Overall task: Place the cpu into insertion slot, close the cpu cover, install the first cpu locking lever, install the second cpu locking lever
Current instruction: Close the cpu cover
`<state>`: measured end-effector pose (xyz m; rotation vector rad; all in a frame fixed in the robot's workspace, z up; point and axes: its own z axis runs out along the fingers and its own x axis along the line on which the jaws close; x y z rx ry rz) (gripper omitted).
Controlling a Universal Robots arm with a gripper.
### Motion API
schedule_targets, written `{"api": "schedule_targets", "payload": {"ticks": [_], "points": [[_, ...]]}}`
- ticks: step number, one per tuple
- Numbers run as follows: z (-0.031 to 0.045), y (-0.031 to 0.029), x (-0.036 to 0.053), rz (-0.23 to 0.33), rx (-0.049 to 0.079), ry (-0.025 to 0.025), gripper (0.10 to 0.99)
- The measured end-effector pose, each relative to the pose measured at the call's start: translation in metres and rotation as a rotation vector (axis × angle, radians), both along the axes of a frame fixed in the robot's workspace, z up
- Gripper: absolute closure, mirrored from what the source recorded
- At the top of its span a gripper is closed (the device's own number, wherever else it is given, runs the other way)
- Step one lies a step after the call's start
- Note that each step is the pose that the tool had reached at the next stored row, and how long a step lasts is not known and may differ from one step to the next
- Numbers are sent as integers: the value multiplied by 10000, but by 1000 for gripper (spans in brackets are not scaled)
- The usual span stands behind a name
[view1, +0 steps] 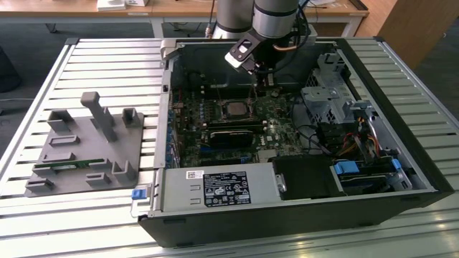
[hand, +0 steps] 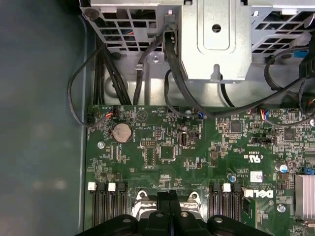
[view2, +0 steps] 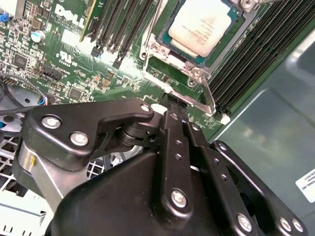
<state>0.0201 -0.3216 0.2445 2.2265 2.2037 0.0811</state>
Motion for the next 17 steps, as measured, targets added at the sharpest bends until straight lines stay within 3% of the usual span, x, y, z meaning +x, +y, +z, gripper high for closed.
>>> {"api": "schedule_targets", "payload": {"ticks": [17], "points": [[-4, 0, -151, 0, -1, 0, 980]]}}
